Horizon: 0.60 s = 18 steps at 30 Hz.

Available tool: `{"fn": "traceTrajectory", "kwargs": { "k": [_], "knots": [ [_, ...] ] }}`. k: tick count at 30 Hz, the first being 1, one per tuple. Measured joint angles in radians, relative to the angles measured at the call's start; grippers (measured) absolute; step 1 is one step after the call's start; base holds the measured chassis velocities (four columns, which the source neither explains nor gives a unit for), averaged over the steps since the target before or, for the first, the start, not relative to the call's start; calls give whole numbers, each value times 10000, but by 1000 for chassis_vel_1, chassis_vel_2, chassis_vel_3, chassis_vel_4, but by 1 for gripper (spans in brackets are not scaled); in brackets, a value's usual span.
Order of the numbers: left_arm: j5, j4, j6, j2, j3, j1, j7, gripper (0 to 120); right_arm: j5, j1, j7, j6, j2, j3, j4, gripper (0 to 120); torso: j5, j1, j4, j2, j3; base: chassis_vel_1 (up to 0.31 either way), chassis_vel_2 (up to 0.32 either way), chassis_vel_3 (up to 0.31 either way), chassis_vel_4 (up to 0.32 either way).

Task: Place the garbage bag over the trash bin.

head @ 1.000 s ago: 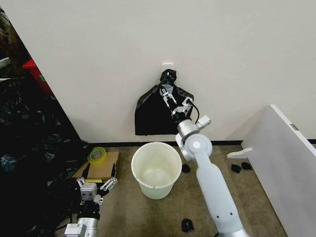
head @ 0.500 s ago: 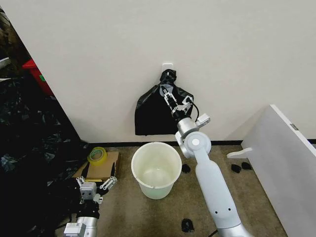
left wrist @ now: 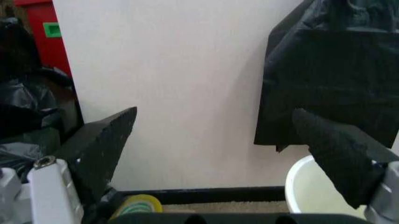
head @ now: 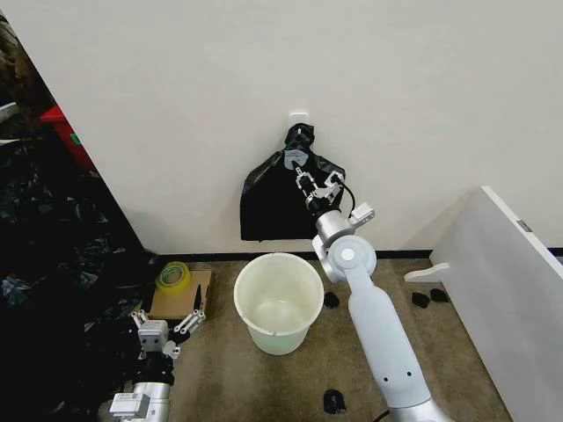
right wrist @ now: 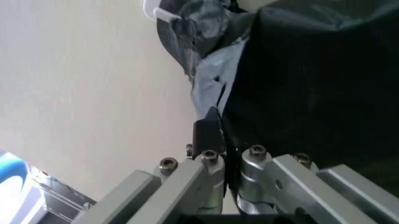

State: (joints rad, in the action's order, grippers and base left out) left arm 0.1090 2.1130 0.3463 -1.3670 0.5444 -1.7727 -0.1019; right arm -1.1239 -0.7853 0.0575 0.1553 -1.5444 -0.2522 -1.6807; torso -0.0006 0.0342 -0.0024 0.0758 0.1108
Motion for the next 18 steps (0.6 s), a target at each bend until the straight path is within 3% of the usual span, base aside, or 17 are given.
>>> {"fn": "traceTrajectory", "kwargs": {
  "k": [9,18],
  "knots": [
    [57,-124,0,-25,-102,78,-49,98,2264,-1650,-160,-308,773,615,-935,0,1,0,-3,0,0,0,0,0,0],
    [159,-197,-2,25,-262,180,-46,98,5421,-3858,-375,-1063,1615,904,-3094,0,1,-1,-1,0,-2,0,0,0,0]
  ]
}}
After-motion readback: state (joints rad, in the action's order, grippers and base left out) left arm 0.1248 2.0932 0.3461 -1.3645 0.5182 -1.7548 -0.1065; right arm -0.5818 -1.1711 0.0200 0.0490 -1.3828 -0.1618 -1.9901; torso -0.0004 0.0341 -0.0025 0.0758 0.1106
